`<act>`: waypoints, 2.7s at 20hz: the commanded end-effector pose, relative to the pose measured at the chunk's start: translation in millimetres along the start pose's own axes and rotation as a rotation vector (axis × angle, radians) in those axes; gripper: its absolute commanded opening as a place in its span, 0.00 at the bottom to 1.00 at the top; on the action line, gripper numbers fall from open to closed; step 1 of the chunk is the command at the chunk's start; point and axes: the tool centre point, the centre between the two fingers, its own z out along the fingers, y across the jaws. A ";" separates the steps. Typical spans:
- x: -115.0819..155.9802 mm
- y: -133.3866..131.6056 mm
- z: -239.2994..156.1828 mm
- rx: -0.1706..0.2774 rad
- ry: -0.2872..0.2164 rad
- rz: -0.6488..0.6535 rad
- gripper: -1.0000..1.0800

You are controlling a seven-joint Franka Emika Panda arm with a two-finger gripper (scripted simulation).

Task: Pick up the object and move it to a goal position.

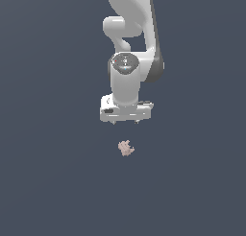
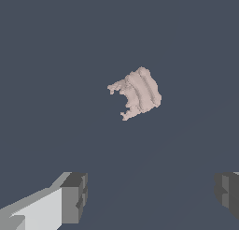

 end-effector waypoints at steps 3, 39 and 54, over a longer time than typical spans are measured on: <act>0.4 -0.9 0.0 -0.001 0.001 -0.005 0.96; 63.9 4.0 48.6 -0.027 0.030 -0.411 0.96; 70.4 7.2 69.7 -0.028 0.032 -0.451 0.96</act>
